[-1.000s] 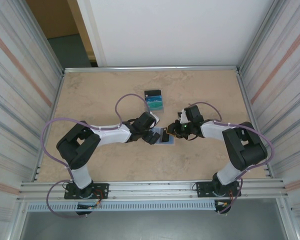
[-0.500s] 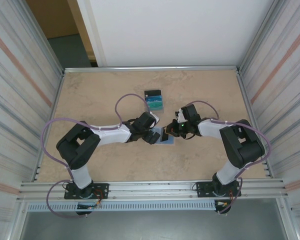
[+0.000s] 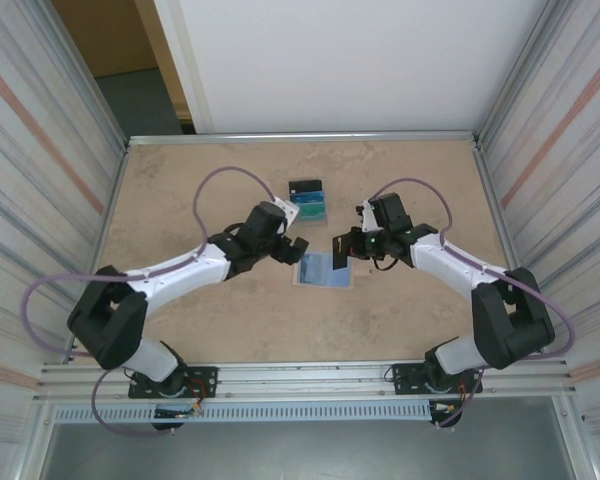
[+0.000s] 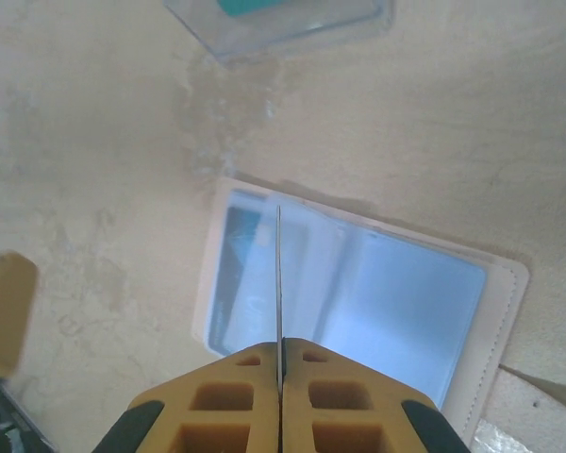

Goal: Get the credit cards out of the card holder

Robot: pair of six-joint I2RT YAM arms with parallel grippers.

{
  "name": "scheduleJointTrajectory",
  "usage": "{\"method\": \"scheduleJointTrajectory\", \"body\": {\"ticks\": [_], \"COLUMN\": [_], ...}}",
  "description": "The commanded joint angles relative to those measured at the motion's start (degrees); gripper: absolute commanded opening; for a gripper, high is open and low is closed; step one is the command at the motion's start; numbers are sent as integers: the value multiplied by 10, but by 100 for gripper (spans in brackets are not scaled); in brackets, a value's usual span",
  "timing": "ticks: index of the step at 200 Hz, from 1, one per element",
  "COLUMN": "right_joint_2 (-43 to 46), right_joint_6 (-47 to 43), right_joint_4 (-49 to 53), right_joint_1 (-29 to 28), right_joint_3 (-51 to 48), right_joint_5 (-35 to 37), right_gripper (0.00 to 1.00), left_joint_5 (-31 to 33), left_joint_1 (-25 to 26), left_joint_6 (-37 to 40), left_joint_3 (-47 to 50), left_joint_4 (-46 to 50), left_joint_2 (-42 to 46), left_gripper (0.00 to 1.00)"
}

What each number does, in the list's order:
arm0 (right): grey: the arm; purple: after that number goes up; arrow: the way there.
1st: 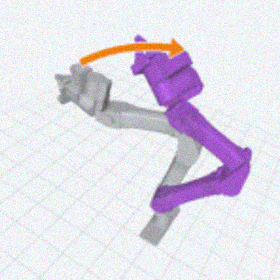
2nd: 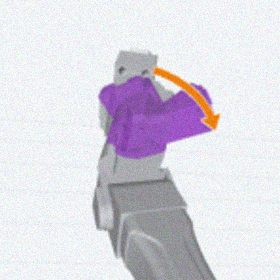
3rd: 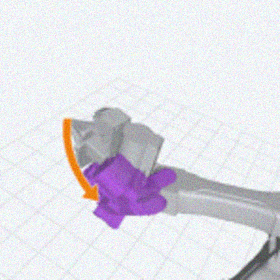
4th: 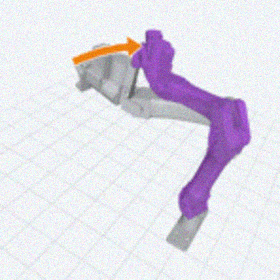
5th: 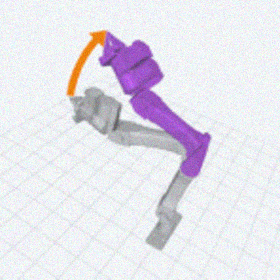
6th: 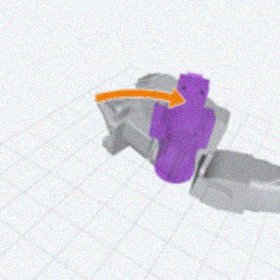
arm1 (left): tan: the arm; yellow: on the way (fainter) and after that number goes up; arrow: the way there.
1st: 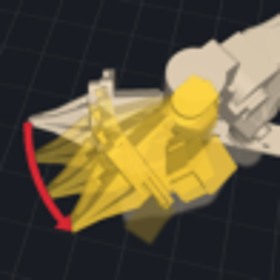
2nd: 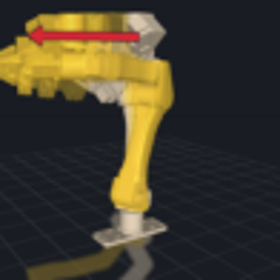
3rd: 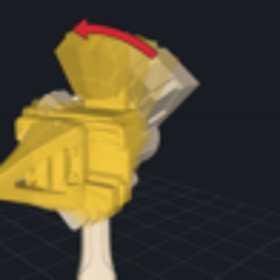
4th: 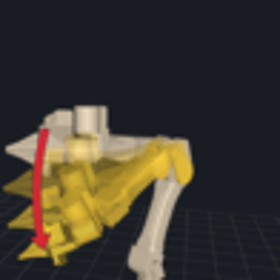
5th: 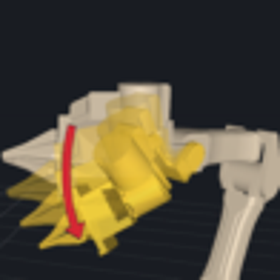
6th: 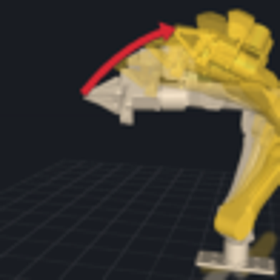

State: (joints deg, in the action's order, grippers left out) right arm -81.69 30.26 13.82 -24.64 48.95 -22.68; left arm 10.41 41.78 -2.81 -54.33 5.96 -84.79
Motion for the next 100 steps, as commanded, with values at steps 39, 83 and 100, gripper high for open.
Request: {"method": "scheduleJointTrajectory", "body": {"ticks": [39,83,100], "right_joint_2": [62,89,96], "right_joint_6": [-144,-236,-264], "right_joint_4": [76,102,110], "right_joint_1": [-38,-51,-52], "right_joint_3": [56,79,85], "right_joint_5": [-15,-84,-105], "right_gripper": [5,5,5], "left_joint_5": [-255,-434,-480], "left_joint_1": [-70,-95,-95], "left_joint_6": [101,223,262], "left_joint_3": [15,-40,-61], "left_joint_4": [-60,15,54], "left_joint_2": [73,51,42], "left_gripper": [88,83,82]}}
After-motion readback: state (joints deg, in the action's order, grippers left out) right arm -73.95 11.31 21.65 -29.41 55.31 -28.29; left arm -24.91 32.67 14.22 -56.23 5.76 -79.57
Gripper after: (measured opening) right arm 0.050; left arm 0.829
